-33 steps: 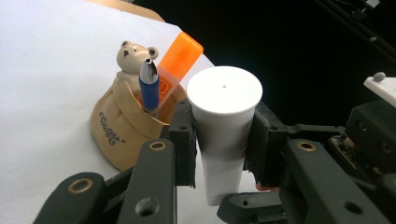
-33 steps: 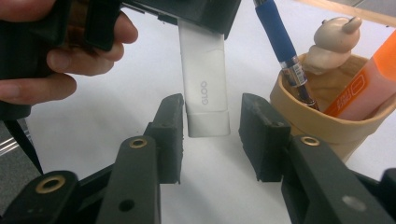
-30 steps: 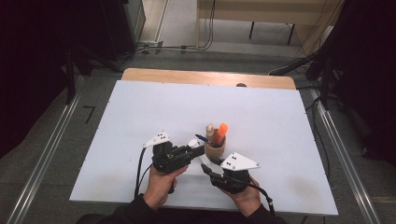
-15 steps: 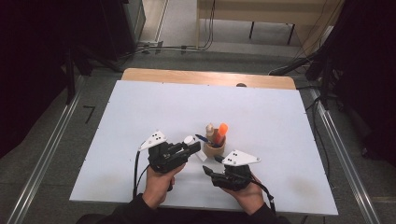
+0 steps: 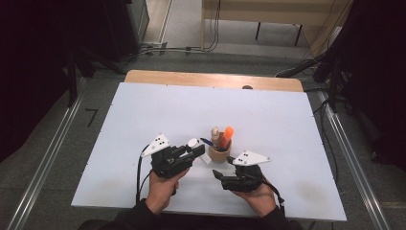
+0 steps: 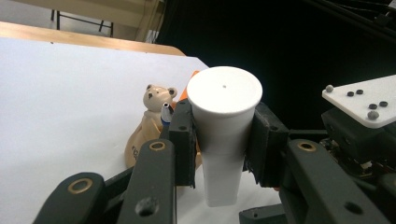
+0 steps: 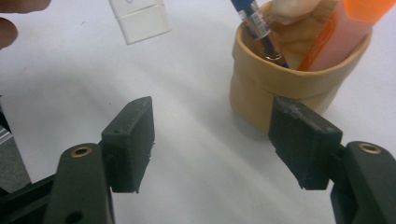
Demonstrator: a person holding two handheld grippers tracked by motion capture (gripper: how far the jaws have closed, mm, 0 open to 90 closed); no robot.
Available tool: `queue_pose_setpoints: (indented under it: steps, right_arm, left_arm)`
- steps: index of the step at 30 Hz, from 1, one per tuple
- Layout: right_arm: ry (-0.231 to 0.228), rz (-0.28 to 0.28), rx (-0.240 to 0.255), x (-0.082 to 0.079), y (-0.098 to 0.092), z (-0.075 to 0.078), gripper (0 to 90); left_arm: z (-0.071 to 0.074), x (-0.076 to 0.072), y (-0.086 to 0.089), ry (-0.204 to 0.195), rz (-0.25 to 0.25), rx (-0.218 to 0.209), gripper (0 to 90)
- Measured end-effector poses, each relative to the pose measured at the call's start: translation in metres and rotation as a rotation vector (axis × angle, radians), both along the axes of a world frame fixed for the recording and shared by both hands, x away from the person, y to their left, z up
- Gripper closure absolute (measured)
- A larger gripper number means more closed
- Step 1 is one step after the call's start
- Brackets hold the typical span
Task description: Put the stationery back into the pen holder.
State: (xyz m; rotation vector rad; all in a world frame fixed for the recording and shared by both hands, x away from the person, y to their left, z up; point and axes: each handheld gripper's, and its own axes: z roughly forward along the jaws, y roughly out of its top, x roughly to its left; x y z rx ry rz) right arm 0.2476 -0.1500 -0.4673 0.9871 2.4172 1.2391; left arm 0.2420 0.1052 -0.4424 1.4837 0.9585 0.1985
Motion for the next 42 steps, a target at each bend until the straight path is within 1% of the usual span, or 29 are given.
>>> queue_pose_setpoints:
  steps: [3,6,14,17,33,39,42]
  right_arm:
    - [-0.007,-0.013,-0.014,0.001,-0.003,0.001,25.9]
    - [-0.002,-0.025,-0.014,0.002,-0.005,0.001,24.4]
    - [-0.009,-0.054,-0.022,0.005,-0.014,0.002,24.1]
    - [-0.008,-0.062,-0.021,0.006,-0.017,0.002,23.5]
    - [-0.018,-0.114,-0.019,0.009,-0.042,0.007,22.0]
    - [-0.019,-0.134,-0.019,0.010,-0.049,0.008,18.6]
    - [-0.017,-0.141,-0.018,0.011,-0.052,0.008,18.5]
  left_arm:
    - [0.000,0.000,0.000,-0.001,0.000,0.001,67.1]
    - [0.000,0.000,0.000,-0.002,0.002,0.000,67.1]
    - [0.001,0.000,0.000,-0.004,0.002,-0.008,67.1]
    - [0.002,0.000,0.001,-0.010,0.002,-0.006,67.2]
    - [0.006,0.002,-0.001,-0.018,0.008,-0.006,67.2]
    - [0.010,0.004,-0.002,-0.025,0.008,-0.012,67.1]
    - [0.012,0.005,-0.002,-0.027,0.010,-0.015,67.1]
